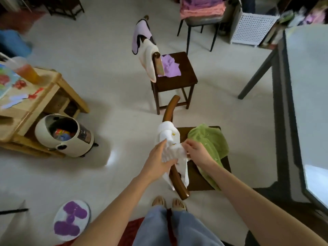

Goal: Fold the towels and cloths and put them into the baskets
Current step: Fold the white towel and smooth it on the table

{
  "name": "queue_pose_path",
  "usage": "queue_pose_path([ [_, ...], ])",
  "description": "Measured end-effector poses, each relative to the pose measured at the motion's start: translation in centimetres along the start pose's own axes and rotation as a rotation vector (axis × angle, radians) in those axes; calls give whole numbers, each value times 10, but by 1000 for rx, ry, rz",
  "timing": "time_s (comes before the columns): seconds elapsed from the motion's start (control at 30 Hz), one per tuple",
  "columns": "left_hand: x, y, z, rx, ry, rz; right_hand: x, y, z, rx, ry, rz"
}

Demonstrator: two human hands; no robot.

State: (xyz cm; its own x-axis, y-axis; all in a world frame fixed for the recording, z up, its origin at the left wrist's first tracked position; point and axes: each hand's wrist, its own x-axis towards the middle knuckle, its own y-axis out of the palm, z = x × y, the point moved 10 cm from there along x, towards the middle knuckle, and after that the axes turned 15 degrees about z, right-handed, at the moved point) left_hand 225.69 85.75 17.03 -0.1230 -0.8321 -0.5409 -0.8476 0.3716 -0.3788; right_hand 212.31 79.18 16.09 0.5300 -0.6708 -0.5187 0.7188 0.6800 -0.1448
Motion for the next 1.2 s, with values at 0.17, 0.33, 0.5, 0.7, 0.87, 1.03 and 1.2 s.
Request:
queue_pose_path([
  [0.17,28,2,-73,-11,117,131,-36,-64,50,-5,-52,-296],
  [0.33,45,32,-162,90,329,402,-110,-150,57,139,-76,-679],
  [0.5,30,99,-230,149,443,585,-181,-190,57,289,-118,-856],
  [0.7,34,134,-262,-230,398,718,-266,-207,39,297,-169,-948],
  [0.87,46,168,-292,-699,202,691,-291,-203,-9,487,-242,-732],
  [1.03,49,220,-327,-884,132,731,-292,-187,-61,560,-135,-524],
  [1.2,66,267,-348,-714,148,693,-341,-219,-116,536,32,-488],
])
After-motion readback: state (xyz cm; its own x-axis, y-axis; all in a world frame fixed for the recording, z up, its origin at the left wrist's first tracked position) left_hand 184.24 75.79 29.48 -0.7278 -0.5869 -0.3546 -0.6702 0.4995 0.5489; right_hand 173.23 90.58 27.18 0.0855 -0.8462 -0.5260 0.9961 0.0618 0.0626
